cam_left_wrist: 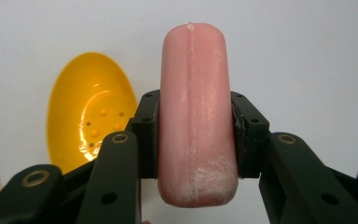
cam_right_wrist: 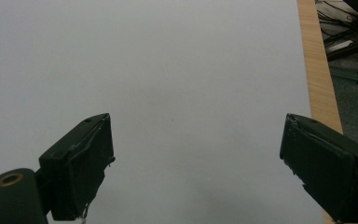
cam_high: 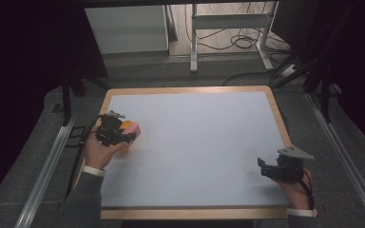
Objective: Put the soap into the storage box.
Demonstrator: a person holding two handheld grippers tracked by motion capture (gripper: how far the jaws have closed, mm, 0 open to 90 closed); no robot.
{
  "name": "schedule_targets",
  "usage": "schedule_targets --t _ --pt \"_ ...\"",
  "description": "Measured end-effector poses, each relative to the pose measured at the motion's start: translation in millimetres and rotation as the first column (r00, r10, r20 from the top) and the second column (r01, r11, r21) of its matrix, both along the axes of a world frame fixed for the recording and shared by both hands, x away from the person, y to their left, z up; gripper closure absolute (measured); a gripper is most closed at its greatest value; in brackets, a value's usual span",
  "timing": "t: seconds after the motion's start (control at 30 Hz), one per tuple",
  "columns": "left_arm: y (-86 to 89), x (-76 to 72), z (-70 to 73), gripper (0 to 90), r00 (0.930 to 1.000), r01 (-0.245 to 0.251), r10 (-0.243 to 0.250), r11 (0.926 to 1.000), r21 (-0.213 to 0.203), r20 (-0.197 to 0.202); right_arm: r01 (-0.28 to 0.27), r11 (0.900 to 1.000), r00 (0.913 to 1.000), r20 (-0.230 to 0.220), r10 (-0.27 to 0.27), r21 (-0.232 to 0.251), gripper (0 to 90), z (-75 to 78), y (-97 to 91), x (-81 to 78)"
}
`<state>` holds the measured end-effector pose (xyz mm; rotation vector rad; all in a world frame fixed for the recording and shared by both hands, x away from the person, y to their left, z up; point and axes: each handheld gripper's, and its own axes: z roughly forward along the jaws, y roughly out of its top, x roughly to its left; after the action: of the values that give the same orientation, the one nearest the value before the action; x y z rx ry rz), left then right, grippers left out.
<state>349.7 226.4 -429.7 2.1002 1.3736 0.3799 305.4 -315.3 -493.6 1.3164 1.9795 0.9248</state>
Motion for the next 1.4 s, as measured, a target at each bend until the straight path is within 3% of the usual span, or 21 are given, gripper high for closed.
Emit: schedule_targets --t 0.13,0.33,0.7,1.4 --pt "7.0 3.7 0.2 60.2 0.9994 -0.032 0.032 0.9993 0.017 0.013 0.002 1.0000 1.0000 -0.002 -0.002 -0.002 9.4 -1.1 0.2 0.6" --pt "14.7 6.7 1.1 60.2 0.9986 -0.052 0.052 0.9986 0.005 0.014 -0.003 1.0000 1.0000 -0.002 0.003 -0.006 9.4 -0.6 1.3 0.1" --pt "25.3 16.0 -3.1 60.2 0.9953 -0.097 0.097 0.9950 0.023 0.007 -0.003 1.0000 1.0000 -0.007 0.003 -0.008 9.4 -1.9 1.8 0.7" --pt "32.4 33.3 -40.6 60.2 0.9882 -0.142 0.145 0.9884 0.052 -0.050 -0.002 0.9999 0.9999 -0.012 0.002 -0.013 9.4 -3.0 2.8 1.0"
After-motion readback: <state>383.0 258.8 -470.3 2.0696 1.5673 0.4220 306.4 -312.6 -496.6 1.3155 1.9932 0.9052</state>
